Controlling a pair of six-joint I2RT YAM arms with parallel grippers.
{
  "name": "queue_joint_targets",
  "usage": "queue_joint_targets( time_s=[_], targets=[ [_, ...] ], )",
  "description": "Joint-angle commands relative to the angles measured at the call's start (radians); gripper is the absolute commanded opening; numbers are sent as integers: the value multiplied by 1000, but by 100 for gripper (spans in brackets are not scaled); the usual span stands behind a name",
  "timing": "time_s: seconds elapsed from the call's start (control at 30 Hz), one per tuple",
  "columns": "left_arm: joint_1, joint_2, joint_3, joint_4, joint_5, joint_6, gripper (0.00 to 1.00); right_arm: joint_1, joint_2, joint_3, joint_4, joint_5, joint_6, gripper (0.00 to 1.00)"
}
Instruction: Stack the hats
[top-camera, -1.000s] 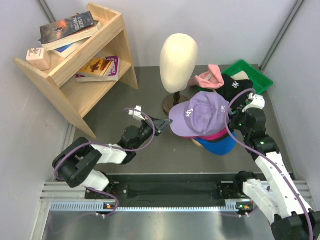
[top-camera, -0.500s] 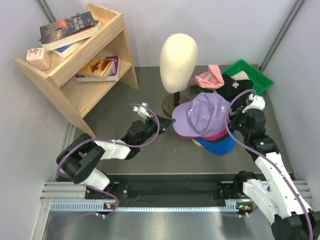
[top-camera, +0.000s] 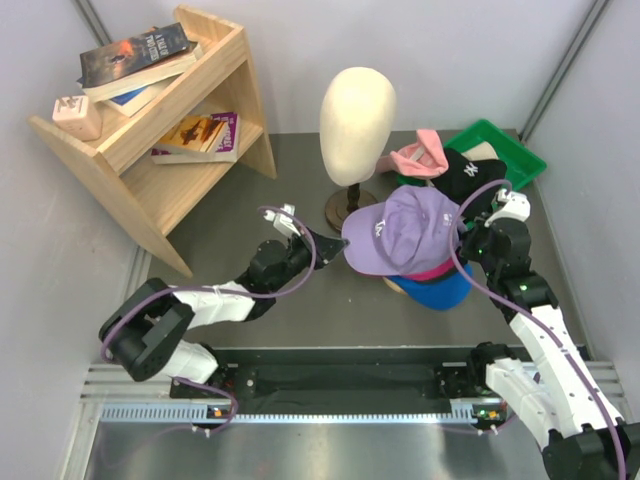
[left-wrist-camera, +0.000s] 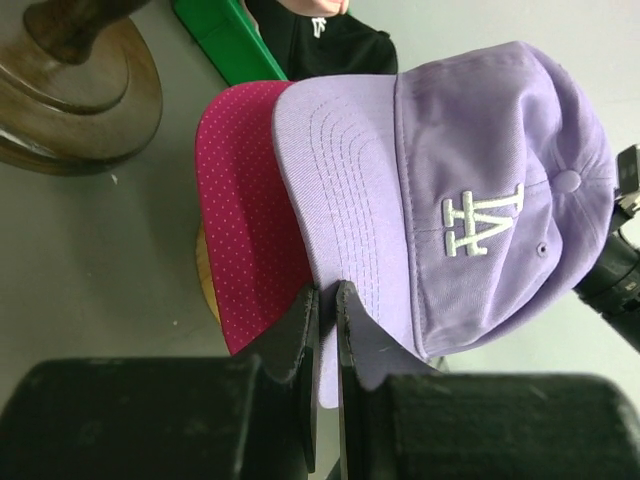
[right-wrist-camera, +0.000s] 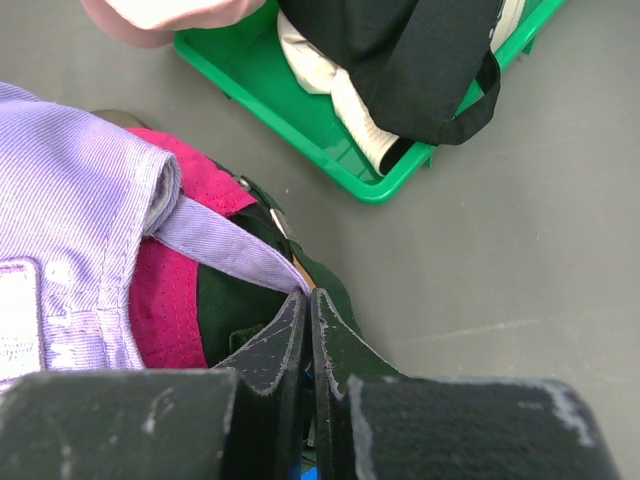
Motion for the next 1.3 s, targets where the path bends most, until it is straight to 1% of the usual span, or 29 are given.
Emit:
queue_joint_targets(
  time_s=[0.0,0.03,0.07,0.3,0.5,0.6,0.77,1.0,1.13,1.27],
  targets=[
    [14,-18,70,-306,-51,193,0,-22,6,-33,-32,75,-6,0],
    [13,-12,90,-400,-51,207,0,-24,7,-33,-32,75,-3,0],
    [14,2,106,-434,-52,214,0,-24,6,-34,-34,78,-1,0],
    [13,66,110,-455,-23,228,0,-22,0,-34,-55,104,2,0],
    [0,126,166,-518,-3,260,0,-22,-11,-22,-66,96,11,0],
    [-1,137,173,-531,-17,271,0,-22,-8,-20,-73,99,14,0],
    [0,163,198,-536,-25,274,0,-22,56,-17,-83,110,25,0],
    [5,195,228,-531,-20,270,0,-22,130,-34,-37,107,43,0],
    [9,201,212,-535,-23,268,0,-22,144,-50,-32,113,46,0],
    [14,172,190,-521,-20,264,0,-22,133,-47,-40,109,42,0]
  ],
)
